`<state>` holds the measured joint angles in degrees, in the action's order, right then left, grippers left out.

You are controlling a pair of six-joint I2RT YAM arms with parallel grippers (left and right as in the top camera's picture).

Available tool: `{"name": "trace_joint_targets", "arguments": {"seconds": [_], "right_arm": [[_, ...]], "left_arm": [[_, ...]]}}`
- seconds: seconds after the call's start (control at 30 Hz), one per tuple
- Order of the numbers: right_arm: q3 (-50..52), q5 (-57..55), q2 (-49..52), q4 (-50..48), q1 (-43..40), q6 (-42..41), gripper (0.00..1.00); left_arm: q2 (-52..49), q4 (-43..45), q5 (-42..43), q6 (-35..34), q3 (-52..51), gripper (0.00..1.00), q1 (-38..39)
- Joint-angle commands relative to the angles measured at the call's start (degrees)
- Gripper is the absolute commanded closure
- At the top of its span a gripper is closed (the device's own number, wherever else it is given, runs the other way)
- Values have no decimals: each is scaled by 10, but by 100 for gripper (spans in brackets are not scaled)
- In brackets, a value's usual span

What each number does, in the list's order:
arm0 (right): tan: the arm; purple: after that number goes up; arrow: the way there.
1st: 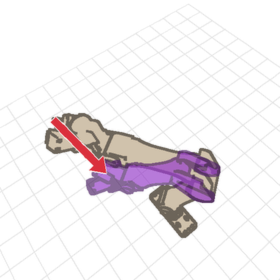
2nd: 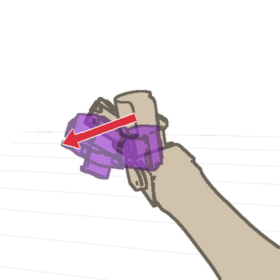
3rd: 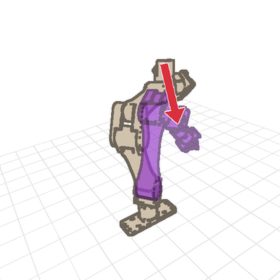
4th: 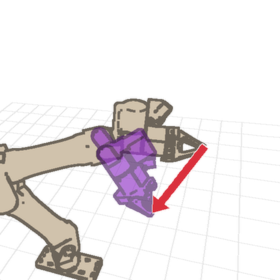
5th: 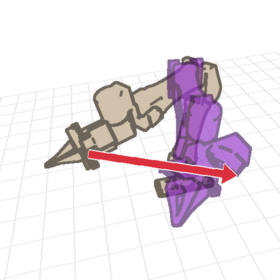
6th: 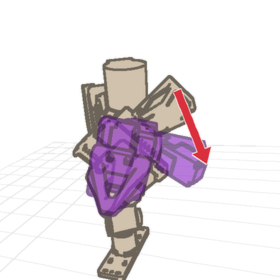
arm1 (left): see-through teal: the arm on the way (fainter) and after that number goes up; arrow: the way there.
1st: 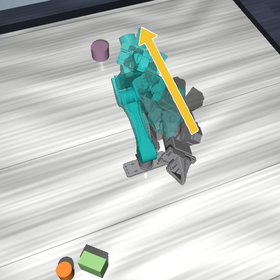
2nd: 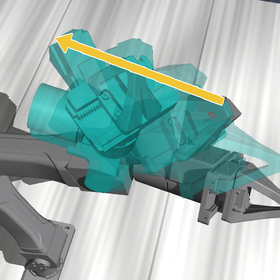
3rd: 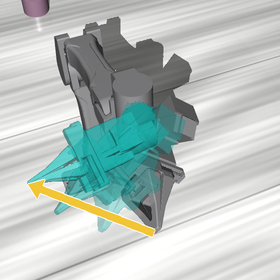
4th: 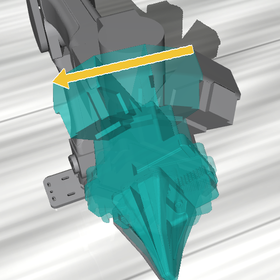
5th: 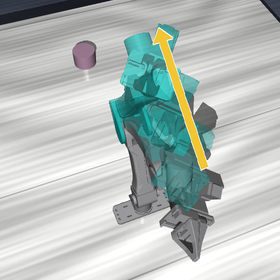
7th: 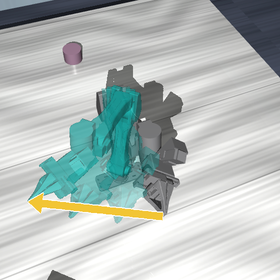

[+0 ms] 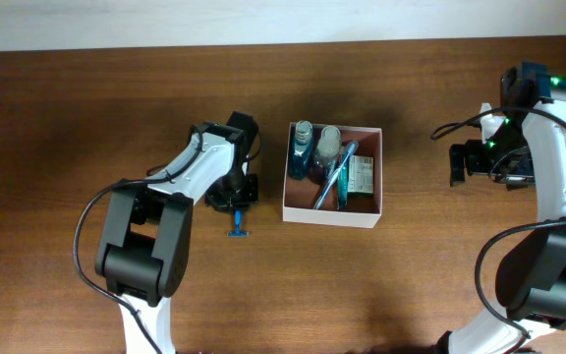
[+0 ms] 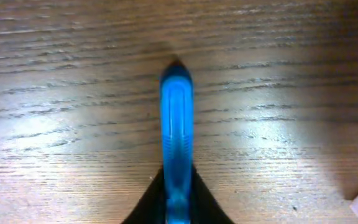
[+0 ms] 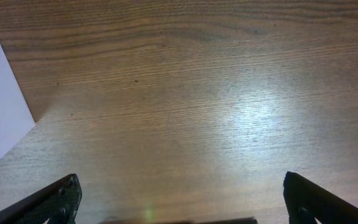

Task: Pack container
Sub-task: 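Lower the left gripper onto the razor handle and close, then lift the razor and carry it over the pink box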

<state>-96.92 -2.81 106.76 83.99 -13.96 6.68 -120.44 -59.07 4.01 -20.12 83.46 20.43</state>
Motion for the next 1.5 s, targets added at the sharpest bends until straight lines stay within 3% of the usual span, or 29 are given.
{"name": "trace_joint_targets", "arguments": {"seconds": [0.0, 0.2, 0.33, 0.67, 0.93, 1.23, 1.47], "right_arm": [[1, -7, -14, 0, 0, 4, 1], [1, -7, -14, 0, 0, 4, 1], [1, -7, -14, 0, 0, 4, 1], [1, -7, -14, 0, 0, 4, 1], [1, -7, -14, 0, 0, 4, 1], [1, -7, -14, 0, 0, 4, 1], [1, -7, -14, 0, 0, 4, 1]], "left_arm": [[-20, -1, 11, 2, -11, 95, -2], [-20, -13, 3, 2, 1, 99, -3], [-20, -64, -9, 3, 66, 99, -14], [-20, -255, -23, 3, 433, 99, -49], [-19, -279, -19, 22, 685, 99, 45], [-40, -202, -82, 169, 693, 99, 228], [-100, -191, -103, 215, 693, 99, 276]]}}
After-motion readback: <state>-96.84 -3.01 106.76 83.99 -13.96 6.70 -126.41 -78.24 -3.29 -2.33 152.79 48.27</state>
